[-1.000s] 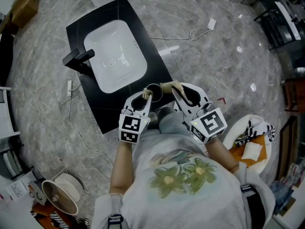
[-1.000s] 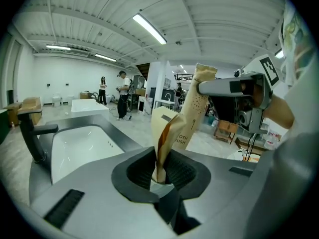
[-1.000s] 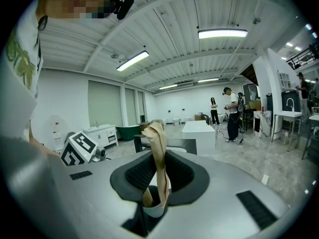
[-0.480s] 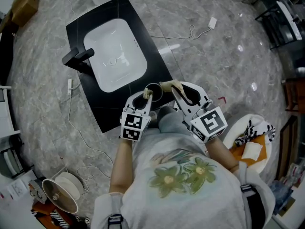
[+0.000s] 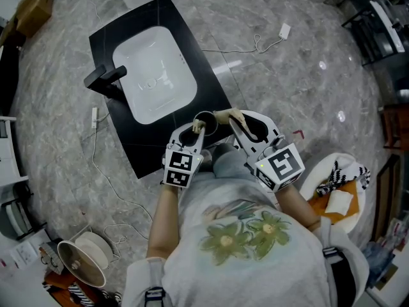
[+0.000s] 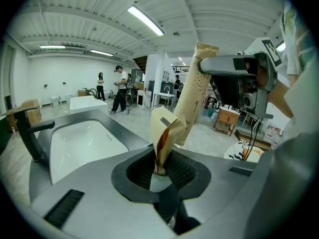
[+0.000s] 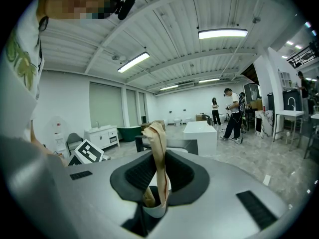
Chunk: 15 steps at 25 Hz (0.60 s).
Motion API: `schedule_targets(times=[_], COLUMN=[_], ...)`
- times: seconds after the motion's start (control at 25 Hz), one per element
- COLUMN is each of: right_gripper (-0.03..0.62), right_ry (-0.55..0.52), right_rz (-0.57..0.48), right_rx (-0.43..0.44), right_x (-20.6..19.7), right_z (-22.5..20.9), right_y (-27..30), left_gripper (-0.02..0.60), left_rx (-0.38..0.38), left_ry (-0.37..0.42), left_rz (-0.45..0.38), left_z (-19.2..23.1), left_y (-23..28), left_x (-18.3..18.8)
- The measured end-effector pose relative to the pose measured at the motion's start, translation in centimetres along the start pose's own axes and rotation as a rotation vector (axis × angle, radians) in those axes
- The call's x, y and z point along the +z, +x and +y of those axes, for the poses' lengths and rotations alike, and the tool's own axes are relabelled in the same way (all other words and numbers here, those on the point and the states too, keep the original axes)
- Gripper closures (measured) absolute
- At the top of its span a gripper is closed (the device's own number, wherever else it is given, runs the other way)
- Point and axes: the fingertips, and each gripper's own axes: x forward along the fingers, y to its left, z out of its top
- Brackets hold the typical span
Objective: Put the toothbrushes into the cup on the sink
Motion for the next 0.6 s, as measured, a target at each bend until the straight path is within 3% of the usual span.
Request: schedule_targets(times=[0.32, 0.6], right_gripper=[0.519, 0.519], right_ry=[0.002, 0.001], right_rz=[-0.002, 0.000], right_rx=[-0.003, -0.007], right_x=[-0.06, -0.31], right_z=[0.22, 0.49], right_y=[-0.38, -0.42], left_gripper=[0.534, 0.477], left_rx=[0.000, -0.025], left_ry=[-0.009, -0.024], left_rz=[-0.003, -0.019], left_z=[-0.17, -0.42], left_y=[-0.07, -0.15], left_x=[-0.02, 0.06])
